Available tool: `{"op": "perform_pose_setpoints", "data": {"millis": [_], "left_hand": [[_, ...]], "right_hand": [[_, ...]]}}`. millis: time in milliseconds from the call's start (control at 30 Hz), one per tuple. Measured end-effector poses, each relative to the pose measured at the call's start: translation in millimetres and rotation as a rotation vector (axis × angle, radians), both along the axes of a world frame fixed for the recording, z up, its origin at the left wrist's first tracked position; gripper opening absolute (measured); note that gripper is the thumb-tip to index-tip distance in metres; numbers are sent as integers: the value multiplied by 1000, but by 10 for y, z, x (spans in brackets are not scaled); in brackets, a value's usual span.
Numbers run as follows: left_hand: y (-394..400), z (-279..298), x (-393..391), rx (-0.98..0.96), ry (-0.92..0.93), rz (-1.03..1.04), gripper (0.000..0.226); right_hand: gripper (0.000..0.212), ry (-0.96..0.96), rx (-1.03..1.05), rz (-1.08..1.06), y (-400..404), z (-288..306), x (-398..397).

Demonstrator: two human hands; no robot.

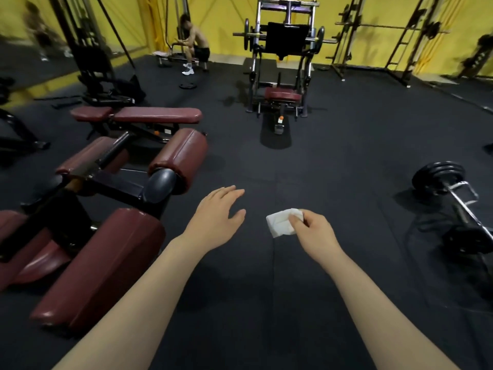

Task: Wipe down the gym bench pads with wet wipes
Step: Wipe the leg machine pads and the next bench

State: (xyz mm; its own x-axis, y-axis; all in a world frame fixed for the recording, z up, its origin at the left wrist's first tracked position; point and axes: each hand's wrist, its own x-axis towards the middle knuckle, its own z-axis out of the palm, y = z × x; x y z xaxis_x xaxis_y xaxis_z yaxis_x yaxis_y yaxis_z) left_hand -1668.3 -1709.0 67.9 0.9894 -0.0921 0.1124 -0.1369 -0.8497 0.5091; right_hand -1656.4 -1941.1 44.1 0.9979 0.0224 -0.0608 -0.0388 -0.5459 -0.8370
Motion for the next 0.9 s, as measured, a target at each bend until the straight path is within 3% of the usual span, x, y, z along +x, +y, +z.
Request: {"op": "perform_pose_setpoints", "data": {"millis": [167, 567, 767, 900], "left_hand": [[190, 242, 567, -125, 62, 57, 54], [887, 445, 1357, -9, 50, 325, 53], [1157, 426, 1534, 56, 100, 540, 49], [1222, 292, 1662, 74, 98, 609, 51]], "right_hand": [[23, -41, 43, 64, 402, 23, 713], [23, -130, 155, 316, 1343, 191, 2110], [23, -297, -5, 395, 1720, 252, 2824], [19, -453, 77, 363, 2057, 300, 3190]]}}
